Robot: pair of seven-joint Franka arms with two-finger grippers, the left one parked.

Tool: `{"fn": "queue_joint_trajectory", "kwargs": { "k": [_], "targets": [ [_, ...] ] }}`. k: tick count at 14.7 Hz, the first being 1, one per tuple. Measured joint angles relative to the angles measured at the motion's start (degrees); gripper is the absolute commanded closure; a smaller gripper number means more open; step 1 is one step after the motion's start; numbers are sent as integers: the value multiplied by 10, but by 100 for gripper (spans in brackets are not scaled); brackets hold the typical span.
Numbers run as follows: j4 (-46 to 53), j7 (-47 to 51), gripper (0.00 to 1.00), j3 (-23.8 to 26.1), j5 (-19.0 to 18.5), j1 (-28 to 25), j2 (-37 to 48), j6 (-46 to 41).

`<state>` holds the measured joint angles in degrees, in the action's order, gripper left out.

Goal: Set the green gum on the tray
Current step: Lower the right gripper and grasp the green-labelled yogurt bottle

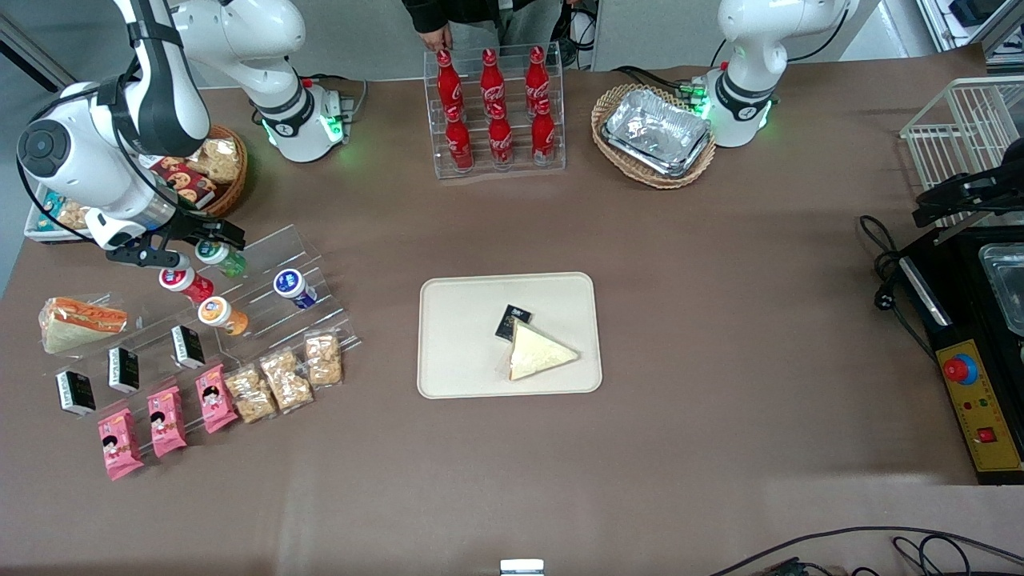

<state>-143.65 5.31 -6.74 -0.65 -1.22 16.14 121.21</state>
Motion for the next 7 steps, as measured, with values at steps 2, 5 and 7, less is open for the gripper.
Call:
{"fn": "queue_joint_trajectory", "kwargs": {
  "k": [2, 5, 7],
  "targets": [
    [0, 10, 0, 0, 0, 0, -4, 8],
    [0, 25, 0, 0, 0, 0, -8, 16],
    [0, 35, 1, 0, 0, 0, -10, 18]
  ]
}}
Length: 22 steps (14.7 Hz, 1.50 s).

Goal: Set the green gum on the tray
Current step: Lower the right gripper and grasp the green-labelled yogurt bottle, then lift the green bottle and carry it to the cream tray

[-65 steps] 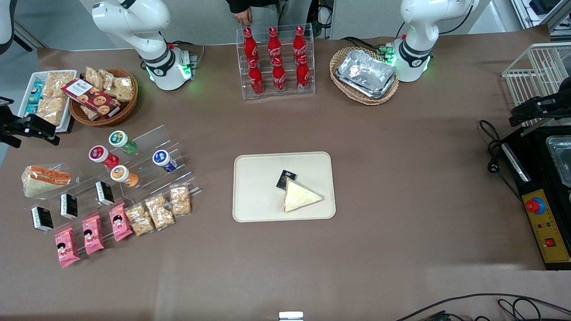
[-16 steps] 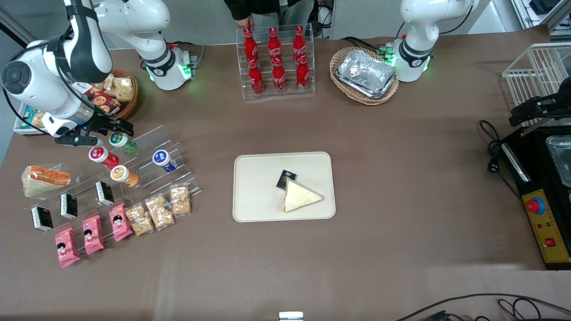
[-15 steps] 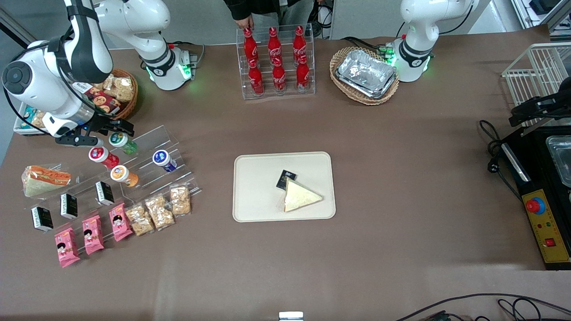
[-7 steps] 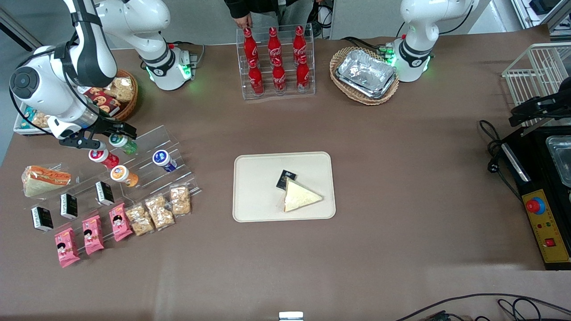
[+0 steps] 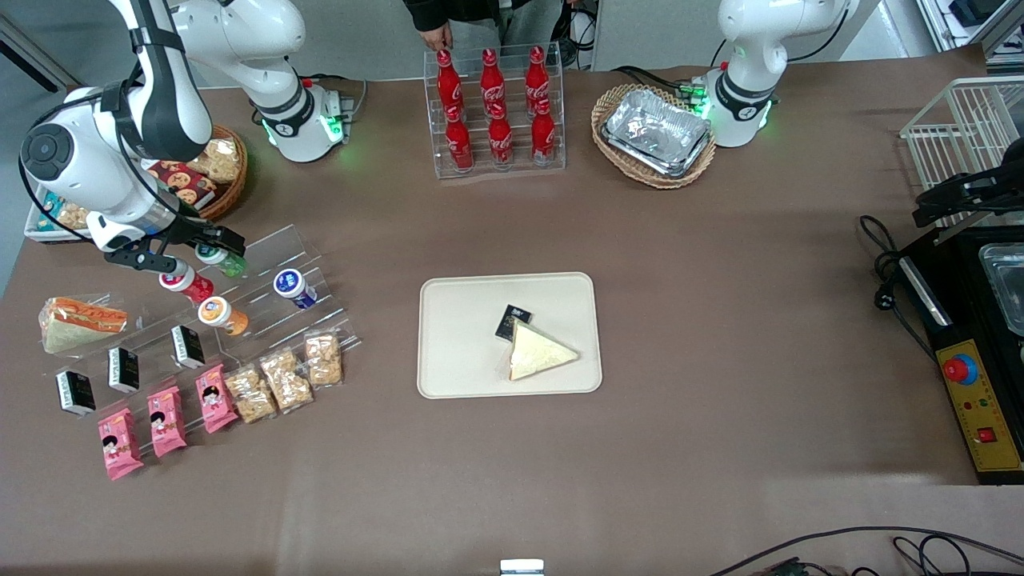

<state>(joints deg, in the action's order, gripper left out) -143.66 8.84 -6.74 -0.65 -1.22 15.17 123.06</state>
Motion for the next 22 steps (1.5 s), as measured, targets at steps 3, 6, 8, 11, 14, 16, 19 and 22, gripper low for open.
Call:
{"fn": "queue_joint_trajectory", "kwargs": {
  "k": [3, 6, 8, 11, 14, 16, 19, 22],
  "targets": [
    [0, 4, 6, 0, 0, 0, -1, 1],
    [0, 12, 15, 0, 0, 0, -1, 2],
    [0, 18, 26, 0, 0, 0, -1, 2],
    [0, 21, 41, 0, 0, 0, -1, 2],
    [0, 22, 59, 0, 0, 0, -1, 2],
    [0, 22, 60, 0, 0, 0, -1, 2],
    [0, 22, 61, 0, 0, 0, 0, 2],
    [11, 22, 61, 1, 0, 0, 22, -29]
  ]
}}
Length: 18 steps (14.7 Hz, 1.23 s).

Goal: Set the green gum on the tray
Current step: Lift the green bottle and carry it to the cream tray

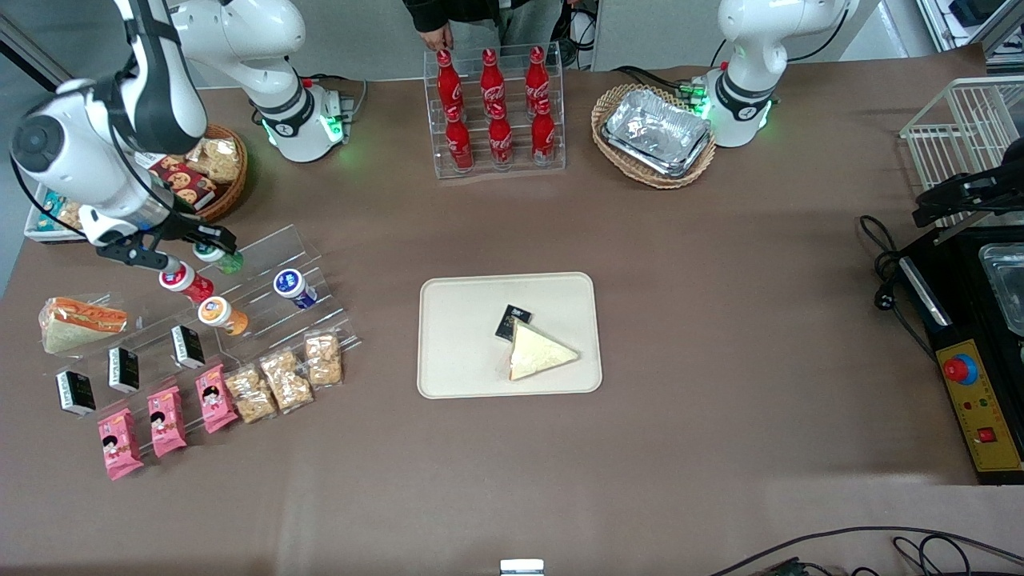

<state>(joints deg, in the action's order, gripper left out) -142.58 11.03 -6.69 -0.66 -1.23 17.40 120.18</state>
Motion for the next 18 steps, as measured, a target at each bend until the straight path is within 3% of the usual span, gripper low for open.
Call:
{"fn": "queue_joint_trajectory", "kwargs": {
  "k": [5, 9, 14, 18],
  "targets": [
    [97, 0, 61, 23, 3, -2, 59, -155],
    [212, 54, 61, 78, 48, -25, 41, -227],
    [300, 221, 61, 191, 62, -70, -51, -223],
    [315, 313, 61, 274, 63, -84, -156, -108]
  ]
}}
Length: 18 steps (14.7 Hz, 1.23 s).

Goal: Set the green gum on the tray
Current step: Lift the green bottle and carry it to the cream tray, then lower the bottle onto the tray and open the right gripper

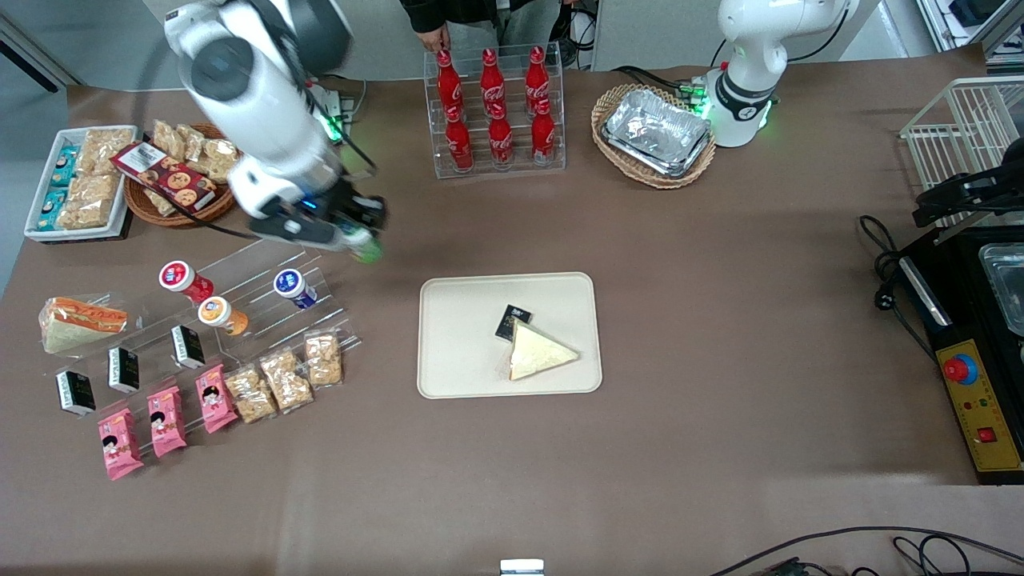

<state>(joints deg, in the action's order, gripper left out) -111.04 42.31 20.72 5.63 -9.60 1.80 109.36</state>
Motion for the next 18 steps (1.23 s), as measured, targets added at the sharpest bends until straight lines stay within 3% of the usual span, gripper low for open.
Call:
{"fn": "queue_joint_trajectory", "kwargs": {
  "k": [6, 9, 14, 18],
  "targets": [
    [0, 46, 61, 5, -4, -42, -197, 183],
    [2, 46, 61, 3, -40, -43, -268, 235],
    [6, 46, 59, 3, -69, -46, -310, 251],
    [7, 46, 50, 3, -73, -58, -318, 251]
  ]
}}
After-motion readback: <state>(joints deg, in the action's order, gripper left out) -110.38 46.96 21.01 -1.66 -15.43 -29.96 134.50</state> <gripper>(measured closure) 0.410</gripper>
